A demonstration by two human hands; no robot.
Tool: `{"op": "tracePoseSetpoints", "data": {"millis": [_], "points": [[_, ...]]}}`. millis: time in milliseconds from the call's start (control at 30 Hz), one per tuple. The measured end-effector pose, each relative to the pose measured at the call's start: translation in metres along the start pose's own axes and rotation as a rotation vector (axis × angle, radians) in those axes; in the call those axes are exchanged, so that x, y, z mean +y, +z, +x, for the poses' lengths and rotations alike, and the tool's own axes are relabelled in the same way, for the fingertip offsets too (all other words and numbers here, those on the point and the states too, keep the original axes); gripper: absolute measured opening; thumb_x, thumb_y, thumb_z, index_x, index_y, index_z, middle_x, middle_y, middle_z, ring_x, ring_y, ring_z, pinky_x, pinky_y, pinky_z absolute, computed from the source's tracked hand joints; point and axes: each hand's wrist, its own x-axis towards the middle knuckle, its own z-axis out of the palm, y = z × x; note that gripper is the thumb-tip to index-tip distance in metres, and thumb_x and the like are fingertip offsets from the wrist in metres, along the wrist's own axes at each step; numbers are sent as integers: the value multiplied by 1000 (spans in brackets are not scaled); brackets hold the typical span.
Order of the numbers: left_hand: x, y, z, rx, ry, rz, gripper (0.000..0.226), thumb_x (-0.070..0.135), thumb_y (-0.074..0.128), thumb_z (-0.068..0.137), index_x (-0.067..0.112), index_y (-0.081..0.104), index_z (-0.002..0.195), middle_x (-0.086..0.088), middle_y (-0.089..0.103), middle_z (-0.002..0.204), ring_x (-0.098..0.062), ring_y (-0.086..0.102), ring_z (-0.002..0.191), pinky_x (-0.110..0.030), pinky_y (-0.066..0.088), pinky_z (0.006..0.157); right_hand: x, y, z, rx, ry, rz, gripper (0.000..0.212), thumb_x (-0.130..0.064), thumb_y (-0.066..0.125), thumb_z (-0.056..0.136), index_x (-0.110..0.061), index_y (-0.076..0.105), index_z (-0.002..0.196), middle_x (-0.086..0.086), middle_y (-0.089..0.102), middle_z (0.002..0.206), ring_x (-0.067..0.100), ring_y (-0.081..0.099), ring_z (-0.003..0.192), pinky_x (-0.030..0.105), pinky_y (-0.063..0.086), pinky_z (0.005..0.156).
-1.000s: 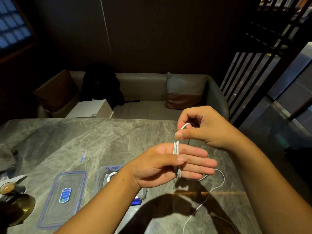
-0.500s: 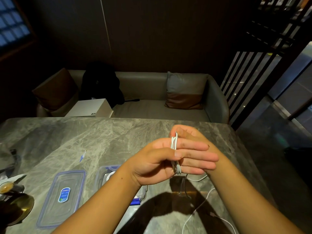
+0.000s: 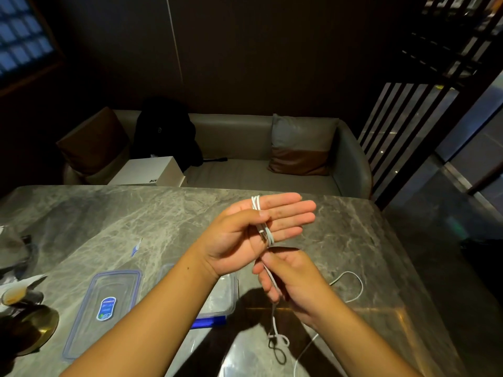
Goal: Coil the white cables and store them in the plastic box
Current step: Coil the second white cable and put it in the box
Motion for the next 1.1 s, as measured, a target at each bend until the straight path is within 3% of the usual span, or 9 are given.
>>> {"op": "tracePoseSetpoints", "data": {"millis": [167,333,467,633,800,900,1033,1100], "points": [[0,-10,-4,60,-23,66,44,-3,27,99,-10,39,141,-32,44,143,-44,43,135,-48,33,114,-11,-1,-17,-5,10,-130,28,-14,51,101,-12,71,82,5,58,56,12,45,41,21,37,45],[-6,-16,-7,81,-54,59,45,-3,28,98,-10,37,142,-32,44,144,-44,43,135,-49,34,114,-20,-6,-27,33,36,-245,27,-13,57,96,-18,70,74,1,51,49,6,38,38,16,31,41],[-10,-18,-9,63,-87,10,47,-2,30,96,-11,36,142,-34,41,145,-46,40,136,-50,33,114,-27,-10,-35,46,15,-293,22,-15,60,93,-14,71,75,0,50,48,7,38,41,15,31,44],[-14,-17,-12,40,-117,14,46,-5,29,97,-13,34,142,-35,40,144,-45,41,135,-50,32,115,-53,-13,-44,25,-66,-405,20,-14,62,94,-9,71,77,-2,54,49,4,42,41,16,34,46],[-19,-11,-15,40,-162,49,43,-8,29,97,-12,42,138,-28,57,130,-34,58,119,-45,43,109,-85,-23,-45,38,-220,-692,19,-23,65,92,-16,73,77,1,64,58,10,51,48,28,41,50],[-21,-5,-13,15,-155,34,42,-6,28,97,-11,46,135,-24,60,124,-32,60,115,-45,41,108,-100,-29,-41,98,-291,-802,19,-23,66,90,-20,72,72,-6,65,58,4,56,50,21,39,51],[-20,-5,-12,14,-163,68,41,-1,37,98,-8,46,137,-29,52,135,-41,49,129,-52,33,114,-112,-35,-37,112,-314,-876,19,-37,66,84,-24,74,74,-5,70,65,10,64,60,37,55,57],[-19,-6,-11,15,-174,86,44,2,43,96,-8,44,139,-32,49,138,-45,42,134,-54,30,115,-114,-38,-35,105,-319,-872,16,-30,67,87,-25,74,74,-4,70,67,11,66,62,38,58,60]]}}
